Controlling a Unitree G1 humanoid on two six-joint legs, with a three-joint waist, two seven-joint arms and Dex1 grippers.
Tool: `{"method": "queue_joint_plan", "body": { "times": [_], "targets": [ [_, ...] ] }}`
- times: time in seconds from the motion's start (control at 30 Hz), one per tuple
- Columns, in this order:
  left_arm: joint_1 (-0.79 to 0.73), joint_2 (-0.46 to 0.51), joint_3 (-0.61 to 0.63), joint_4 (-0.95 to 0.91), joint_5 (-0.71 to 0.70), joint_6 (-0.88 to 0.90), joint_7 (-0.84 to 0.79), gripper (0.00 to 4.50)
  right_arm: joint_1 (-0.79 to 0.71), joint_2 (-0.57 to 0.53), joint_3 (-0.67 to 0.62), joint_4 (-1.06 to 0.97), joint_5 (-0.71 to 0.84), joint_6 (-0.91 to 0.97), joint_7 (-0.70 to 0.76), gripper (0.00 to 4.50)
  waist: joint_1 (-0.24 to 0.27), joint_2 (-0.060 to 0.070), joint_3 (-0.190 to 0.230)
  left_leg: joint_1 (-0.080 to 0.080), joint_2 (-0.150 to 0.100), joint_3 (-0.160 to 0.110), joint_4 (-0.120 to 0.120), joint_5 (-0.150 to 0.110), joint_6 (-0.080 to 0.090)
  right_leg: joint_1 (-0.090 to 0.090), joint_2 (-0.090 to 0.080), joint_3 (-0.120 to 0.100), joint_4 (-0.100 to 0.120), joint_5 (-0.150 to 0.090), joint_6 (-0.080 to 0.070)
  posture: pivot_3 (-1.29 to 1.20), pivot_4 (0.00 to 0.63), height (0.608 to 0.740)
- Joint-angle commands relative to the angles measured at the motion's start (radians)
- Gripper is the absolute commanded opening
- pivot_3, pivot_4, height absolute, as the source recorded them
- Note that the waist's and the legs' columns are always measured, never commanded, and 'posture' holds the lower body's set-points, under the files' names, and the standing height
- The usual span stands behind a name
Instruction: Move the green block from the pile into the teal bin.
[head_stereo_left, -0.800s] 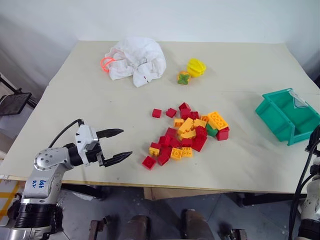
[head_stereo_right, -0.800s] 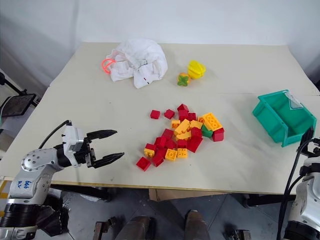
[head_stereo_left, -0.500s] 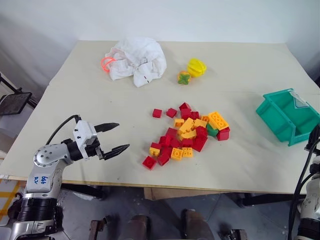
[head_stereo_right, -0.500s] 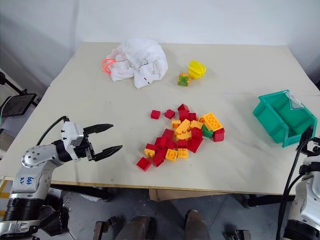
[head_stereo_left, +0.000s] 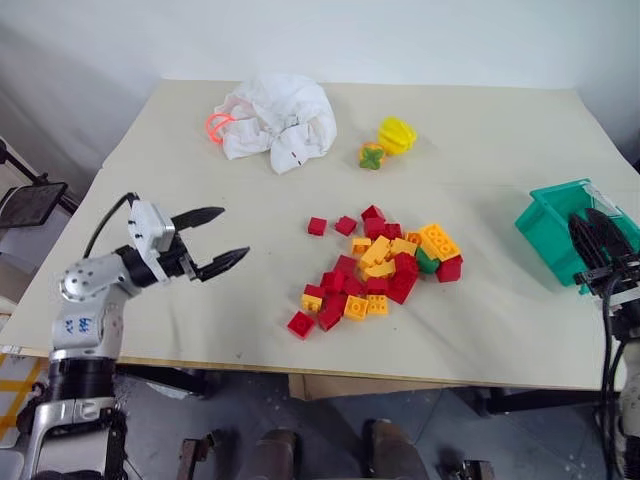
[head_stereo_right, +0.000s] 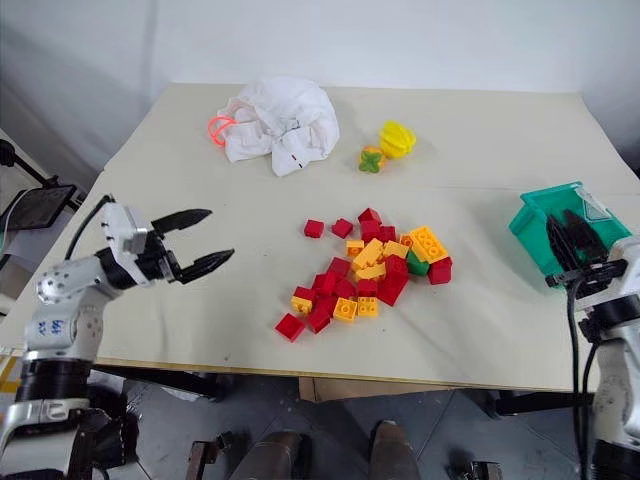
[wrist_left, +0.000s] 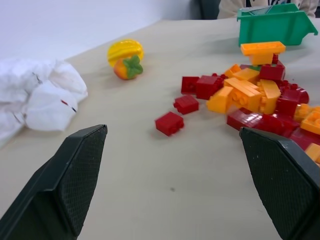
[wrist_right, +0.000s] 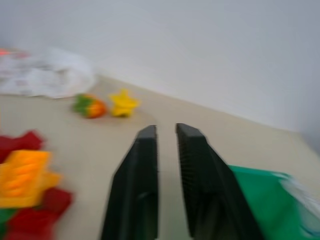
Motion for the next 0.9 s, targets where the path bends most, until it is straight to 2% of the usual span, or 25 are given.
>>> {"method": "queue_joint_plan", "body": {
  "times": [0.03,0.27,0.4,0.57,0.9],
  "targets": [
    [-0.02,0.033,-0.004,0.078,0.024,-0.049,-0.064,4.5,0.065,-0.068,0.03,-0.098,0.052,0.068,0.155,0.02,-0.001,0.0,0.0,0.0,0.0,0.0,0.0,0.0,0.0,0.0,0.0,0.0,0.0,0.0,0.0,0.0,0.15,0.74],
    [0.022,0.086,-0.005,0.134,0.023,-0.068,-0.183,4.5,0.185,-0.12,-0.042,-0.09,0.028,0.078,0.288,0.02,0.0,-0.003,0.002,0.0,0.0,0.0,0.0,0.0,0.0,0.0,0.0,0.0,0.0,0.0,0.0,0.0,0.15,0.74],
    [0.009,0.093,-0.006,0.151,0.035,-0.079,-0.185,4.5,0.234,-0.147,-0.036,-0.07,-0.02,0.048,0.368,0.02,0.004,-0.004,0.002,-0.001,0.0,0.0,0.001,-0.001,0.001,0.0,-0.001,0.0,-0.003,0.0,0.0,0.0,0.15,0.74],
    [0.0,0.064,-0.02,0.119,0.029,-0.065,-0.178,4.5,0.202,-0.112,-0.002,-0.047,-0.052,0.021,0.357,0.02,0.005,-0.005,0.003,0.0,0.0,0.0,0.002,-0.001,0.001,0.001,-0.001,-0.001,-0.004,0.0,0.001,0.0,0.15,0.74],
    [0.01,0.015,-0.05,0.01,0.022,-0.018,-0.154,4.5,0.023,-0.048,0.247,-0.231,-0.007,0.224,0.257,0.02,0.0,-0.005,0.003,-0.001,0.0,-0.001,0.003,-0.001,0.0,0.0,-0.001,-0.001,-0.003,0.0,0.001,0.0,0.15,0.74]
  ]
}}
